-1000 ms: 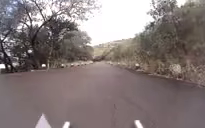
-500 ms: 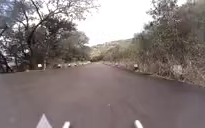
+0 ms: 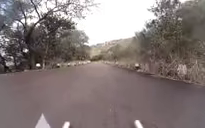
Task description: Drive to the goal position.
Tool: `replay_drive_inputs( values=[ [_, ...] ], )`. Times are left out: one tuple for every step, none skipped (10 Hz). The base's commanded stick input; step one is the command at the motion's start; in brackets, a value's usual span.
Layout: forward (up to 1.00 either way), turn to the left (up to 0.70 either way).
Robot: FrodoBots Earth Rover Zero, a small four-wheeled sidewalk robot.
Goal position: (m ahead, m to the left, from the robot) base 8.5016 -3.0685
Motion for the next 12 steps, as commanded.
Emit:
replay_drive_inputs(
  values=[
    [0.50, 0.00],
    [0.50, 0.00],
    [0.50, 0.00],
    [0.50, 0.00],
    [0.50, 0.00],
    [0.50, 0.00],
    [0.50, 0.00],
    [0.50, 0.00],
    [0.50, 0.00],
    [0.50, 0.00],
    [0.50, 0.00],
    [0.50, 0.00]
  ],
)
